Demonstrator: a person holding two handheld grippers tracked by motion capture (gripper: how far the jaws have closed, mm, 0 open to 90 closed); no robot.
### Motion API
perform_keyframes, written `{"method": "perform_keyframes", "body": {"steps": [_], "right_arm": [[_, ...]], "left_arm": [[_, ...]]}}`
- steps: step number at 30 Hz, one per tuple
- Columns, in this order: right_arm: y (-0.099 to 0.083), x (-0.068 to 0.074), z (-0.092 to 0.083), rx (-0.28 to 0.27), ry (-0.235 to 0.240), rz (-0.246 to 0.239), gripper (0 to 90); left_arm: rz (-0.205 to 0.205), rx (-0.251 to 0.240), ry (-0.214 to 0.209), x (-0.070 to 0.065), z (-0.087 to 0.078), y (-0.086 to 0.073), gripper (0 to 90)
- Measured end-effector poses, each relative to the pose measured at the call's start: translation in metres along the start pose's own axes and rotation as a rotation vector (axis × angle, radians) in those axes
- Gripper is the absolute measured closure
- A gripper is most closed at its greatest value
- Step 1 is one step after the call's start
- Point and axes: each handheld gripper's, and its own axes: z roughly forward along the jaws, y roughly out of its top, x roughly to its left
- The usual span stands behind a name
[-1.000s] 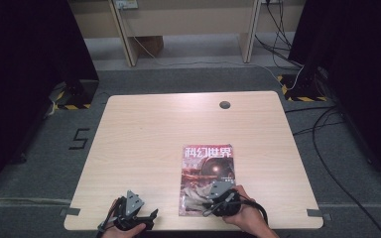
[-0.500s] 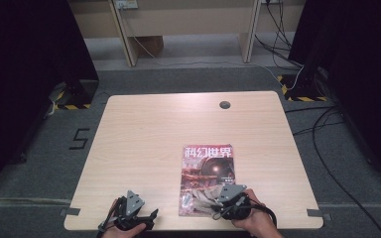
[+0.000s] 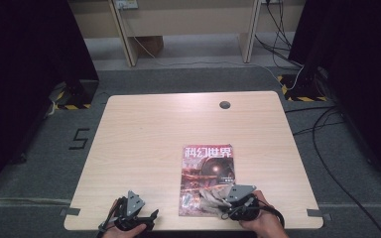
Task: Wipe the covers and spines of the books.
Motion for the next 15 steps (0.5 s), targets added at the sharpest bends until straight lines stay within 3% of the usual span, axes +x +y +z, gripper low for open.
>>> {"method": "perform_keyframes", "body": {"steps": [8,15], "right_arm": [[-0.010,0.000,-0.007,-0.008,0.006,0.020,71.0],[-0.011,-0.012,-0.008,-0.009,-0.037,0.042,71.0]], "left_arm": [[0.002,0.000,-0.001,0.000,0.000,0.000,15.5],[0.007,-0.001,-0.013,-0.002,0.002,0.001,15.5]]}}
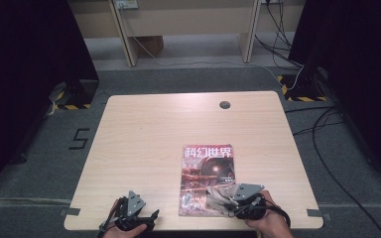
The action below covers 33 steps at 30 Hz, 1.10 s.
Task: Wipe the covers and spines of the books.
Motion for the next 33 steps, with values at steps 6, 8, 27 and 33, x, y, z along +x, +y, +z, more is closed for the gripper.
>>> {"method": "perform_keyframes", "body": {"steps": [6,8,27,33], "right_arm": [[0.006,-0.016,0.005,-0.003,-0.053,0.014,71.0],[0.007,-0.021,0.007,-0.007,-0.064,0.022,71.0],[0.028,-0.067,0.028,-0.017,-0.195,0.084,71.1],[0.038,-0.080,0.038,-0.017,-0.252,0.098,71.1]], "left_arm": [[0.008,0.002,0.000,-0.001,0.001,0.001,15.5],[0.014,0.007,-0.002,-0.001,0.001,0.000,15.5],[0.056,0.007,-0.043,-0.007,0.014,0.012,15.5],[0.085,0.007,-0.071,-0.011,0.021,0.019,15.5]]}}
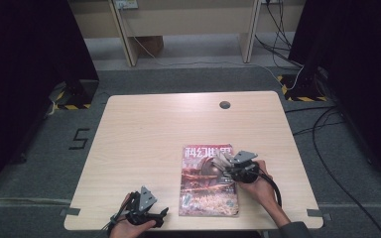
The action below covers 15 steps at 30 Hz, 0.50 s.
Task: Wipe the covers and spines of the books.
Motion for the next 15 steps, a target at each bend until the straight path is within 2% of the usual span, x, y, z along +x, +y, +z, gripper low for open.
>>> {"method": "perform_keyframes", "body": {"steps": [4,9,13,15], "right_arm": [[0.005,-0.007,0.008,-0.009,-0.036,-0.005,71.0],[0.011,-0.014,0.015,-0.008,-0.055,0.029,71.0],[0.016,-0.020,0.021,-0.005,-0.089,0.014,71.1],[0.019,-0.022,0.024,-0.005,-0.102,0.027,71.2]], "left_arm": [[0.017,0.003,-0.014,-0.002,0.004,0.005,15.5],[0.033,0.002,-0.031,-0.004,0.009,0.009,15.5],[0.042,0.000,-0.039,-0.005,0.012,0.012,15.5],[0.049,0.002,-0.042,-0.005,0.013,0.013,15.5]]}}
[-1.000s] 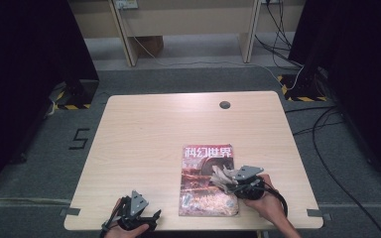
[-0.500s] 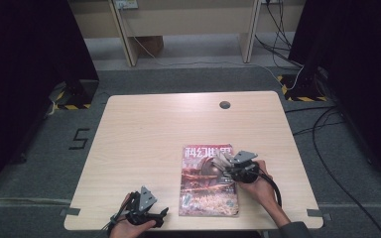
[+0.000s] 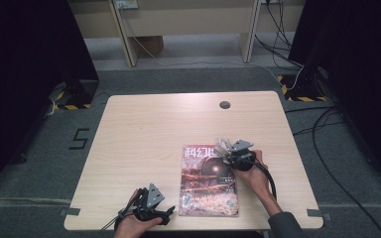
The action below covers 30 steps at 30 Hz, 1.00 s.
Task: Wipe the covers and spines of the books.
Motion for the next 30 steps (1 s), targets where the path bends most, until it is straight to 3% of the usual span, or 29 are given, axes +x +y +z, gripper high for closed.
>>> {"method": "perform_keyframes", "body": {"steps": [8,13,20,24,27,30], "right_arm": [[0.007,-0.014,0.014,-0.021,-0.023,0.057,71.2],[0.008,-0.011,0.014,-0.017,-0.037,0.039,73.0],[0.004,0.007,0.001,-0.002,0.074,0.023,73.0],[0.003,0.026,-0.007,0.003,0.144,-0.040,73.0],[0.005,0.030,-0.008,0.012,0.140,-0.076,72.3],[0.004,0.023,-0.004,-0.007,0.132,-0.042,72.0]], "left_arm": [[0.007,-0.001,-0.009,-0.002,0.002,0.002,15.5],[0.004,-0.003,-0.007,-0.001,0.002,0.001,15.5],[0.009,0.001,-0.007,-0.002,0.001,0.002,15.6],[0.010,0.002,-0.006,-0.002,0.001,0.002,15.5],[0.011,0.002,-0.006,-0.002,0.001,0.002,15.6],[0.011,-0.002,-0.009,-0.002,0.001,0.002,15.5]]}}
